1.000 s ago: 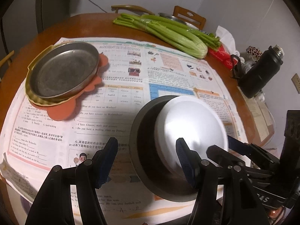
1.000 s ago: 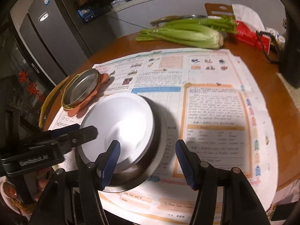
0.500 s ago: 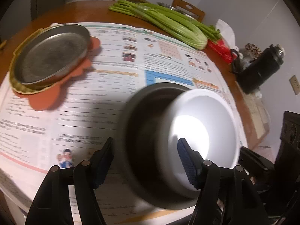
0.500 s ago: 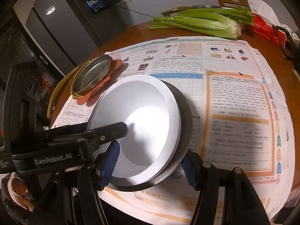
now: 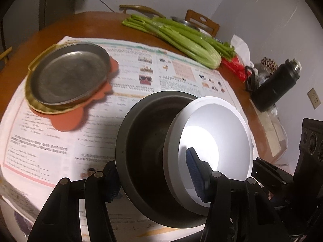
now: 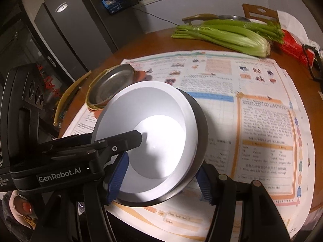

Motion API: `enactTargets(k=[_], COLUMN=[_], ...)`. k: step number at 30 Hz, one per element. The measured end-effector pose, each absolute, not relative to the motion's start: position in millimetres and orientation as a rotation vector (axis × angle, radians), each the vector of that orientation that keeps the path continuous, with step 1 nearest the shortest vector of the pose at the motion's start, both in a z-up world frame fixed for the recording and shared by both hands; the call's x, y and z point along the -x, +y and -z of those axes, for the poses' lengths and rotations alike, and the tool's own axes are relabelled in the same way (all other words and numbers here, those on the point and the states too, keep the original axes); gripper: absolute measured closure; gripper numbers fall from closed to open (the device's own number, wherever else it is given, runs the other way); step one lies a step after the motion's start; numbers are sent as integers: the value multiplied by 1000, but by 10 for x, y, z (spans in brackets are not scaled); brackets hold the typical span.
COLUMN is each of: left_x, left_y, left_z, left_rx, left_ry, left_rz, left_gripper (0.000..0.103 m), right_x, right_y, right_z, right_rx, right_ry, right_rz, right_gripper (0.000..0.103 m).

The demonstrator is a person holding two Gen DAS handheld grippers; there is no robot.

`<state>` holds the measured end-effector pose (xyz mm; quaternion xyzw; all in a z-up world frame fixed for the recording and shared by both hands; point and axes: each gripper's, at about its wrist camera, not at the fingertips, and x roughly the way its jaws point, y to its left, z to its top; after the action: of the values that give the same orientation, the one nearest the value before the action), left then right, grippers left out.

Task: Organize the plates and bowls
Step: 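Lift the steel bowl with the left tool and carry it toward the grey tray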

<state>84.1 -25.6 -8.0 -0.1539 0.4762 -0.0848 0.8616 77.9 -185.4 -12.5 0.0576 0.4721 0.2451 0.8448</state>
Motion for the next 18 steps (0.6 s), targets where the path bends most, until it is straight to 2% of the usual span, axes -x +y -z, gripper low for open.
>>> enactTargets(k=[18], left_x=[-884], left_y=[473], left_z=[-321], left_rx=[391], left_ry=[860], left_rz=[104], left_gripper=[44], right_x=[-1044], right_y=[-1144], right_z=[-348], right_rx=[-24], right_ry=[914], right_rz=[-589], right_gripper=[38])
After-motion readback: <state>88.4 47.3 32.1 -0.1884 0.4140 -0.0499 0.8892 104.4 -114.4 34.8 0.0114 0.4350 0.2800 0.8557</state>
